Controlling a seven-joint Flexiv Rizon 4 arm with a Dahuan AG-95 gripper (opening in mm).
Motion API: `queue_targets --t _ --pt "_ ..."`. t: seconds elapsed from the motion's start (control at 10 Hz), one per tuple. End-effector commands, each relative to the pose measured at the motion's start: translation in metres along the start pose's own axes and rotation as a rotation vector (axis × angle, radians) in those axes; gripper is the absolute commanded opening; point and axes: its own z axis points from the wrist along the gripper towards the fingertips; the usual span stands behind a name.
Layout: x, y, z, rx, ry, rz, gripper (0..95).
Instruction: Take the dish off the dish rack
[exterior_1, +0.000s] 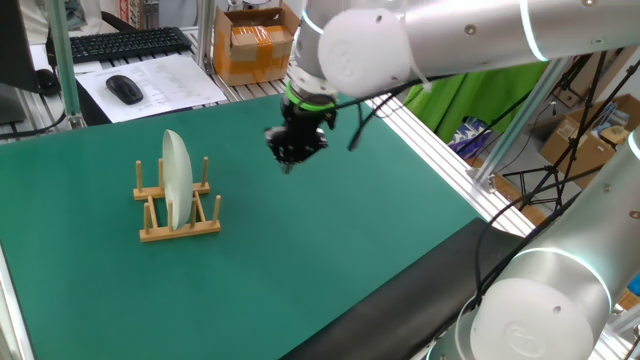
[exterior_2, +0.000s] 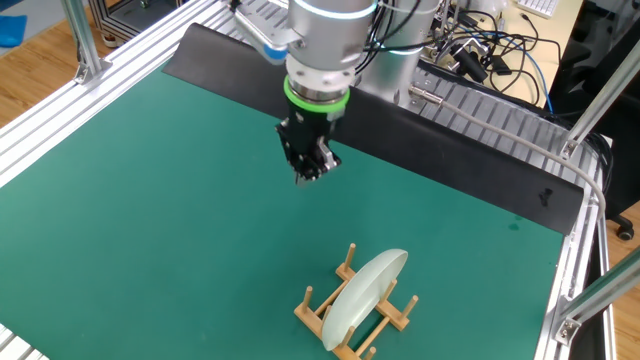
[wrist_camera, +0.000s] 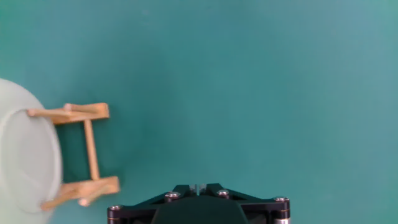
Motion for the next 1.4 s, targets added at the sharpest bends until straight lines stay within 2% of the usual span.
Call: queue_targets --t 0.1,0.5,0.7,1.0,1.2,1.4 --pt "-0.012 0.015 -0.004 0.002 0.006 0.016 0.0" --pt "0.004 0.043 -0.007 0.004 0.005 0.043 0.0" --pt "0.007 0.049 -0.003 0.005 0.009 0.031 0.0" --pt "0.008 0.05 -0.002 0.003 0.009 0.014 0.0" --pt "0.008 0.05 -0.002 0.008 0.0 0.004 0.0" --pt "0.008 0.05 -0.002 0.006 0.001 -0.034 0.0"
